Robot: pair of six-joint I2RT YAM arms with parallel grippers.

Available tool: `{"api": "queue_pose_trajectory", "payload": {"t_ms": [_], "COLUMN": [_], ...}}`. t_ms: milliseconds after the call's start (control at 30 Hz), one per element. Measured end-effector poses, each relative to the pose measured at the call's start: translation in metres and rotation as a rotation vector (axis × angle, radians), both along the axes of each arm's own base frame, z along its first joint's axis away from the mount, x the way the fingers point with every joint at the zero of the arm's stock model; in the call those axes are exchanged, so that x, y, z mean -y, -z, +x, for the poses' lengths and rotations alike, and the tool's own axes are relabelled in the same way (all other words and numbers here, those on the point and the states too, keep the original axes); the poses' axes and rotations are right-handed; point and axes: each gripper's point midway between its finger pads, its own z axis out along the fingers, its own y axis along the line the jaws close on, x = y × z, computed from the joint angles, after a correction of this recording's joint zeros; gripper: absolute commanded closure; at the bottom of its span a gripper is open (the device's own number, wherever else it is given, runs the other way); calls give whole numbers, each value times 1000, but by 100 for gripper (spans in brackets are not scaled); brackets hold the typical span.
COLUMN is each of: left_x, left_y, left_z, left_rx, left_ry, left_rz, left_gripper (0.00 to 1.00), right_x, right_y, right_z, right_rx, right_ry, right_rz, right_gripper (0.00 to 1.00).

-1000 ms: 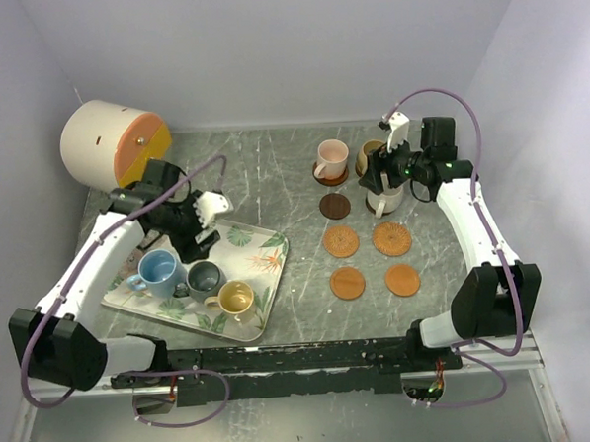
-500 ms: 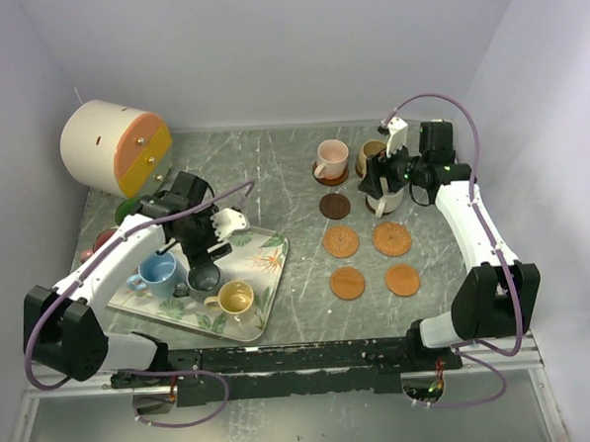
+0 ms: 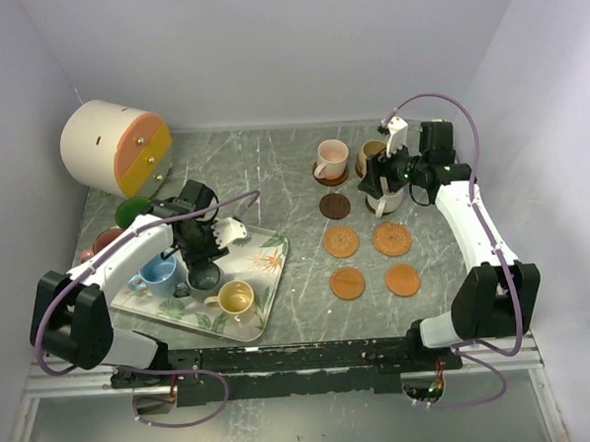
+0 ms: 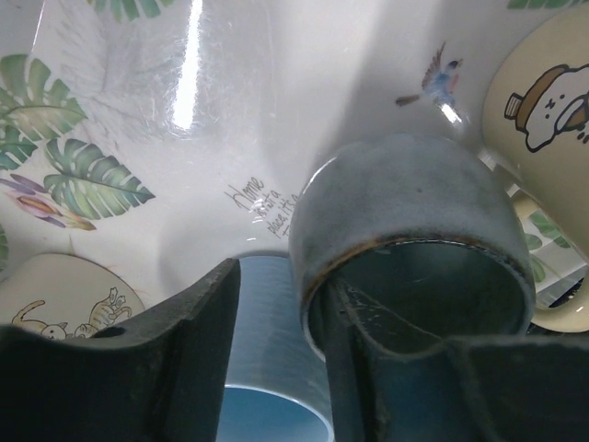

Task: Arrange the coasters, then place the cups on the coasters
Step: Pick up the cup from the tray.

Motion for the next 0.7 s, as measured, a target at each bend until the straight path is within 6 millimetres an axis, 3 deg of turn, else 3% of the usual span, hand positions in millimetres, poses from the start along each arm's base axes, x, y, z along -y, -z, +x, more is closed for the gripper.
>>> {"api": "queue_pose_trajectory", "payload": {"t_ms": [333, 567, 700], "left_x": [-1, 0, 4], "left_y": [3, 4, -2], "left_z": [-1, 5, 16], "left_rx": [-2, 6, 24], "left_ry": [0, -3, -4], "left_rz": [32, 47, 52], "left_gripper": [69, 92, 93], "right_x": [0, 0, -1], "right_y": [0, 0, -1], "right_z": [0, 0, -1], "right_rx": [0, -1, -1], "right_ry": [0, -1, -7], "right_rz": [0, 1, 7], "right_gripper": [27, 27, 27]}}
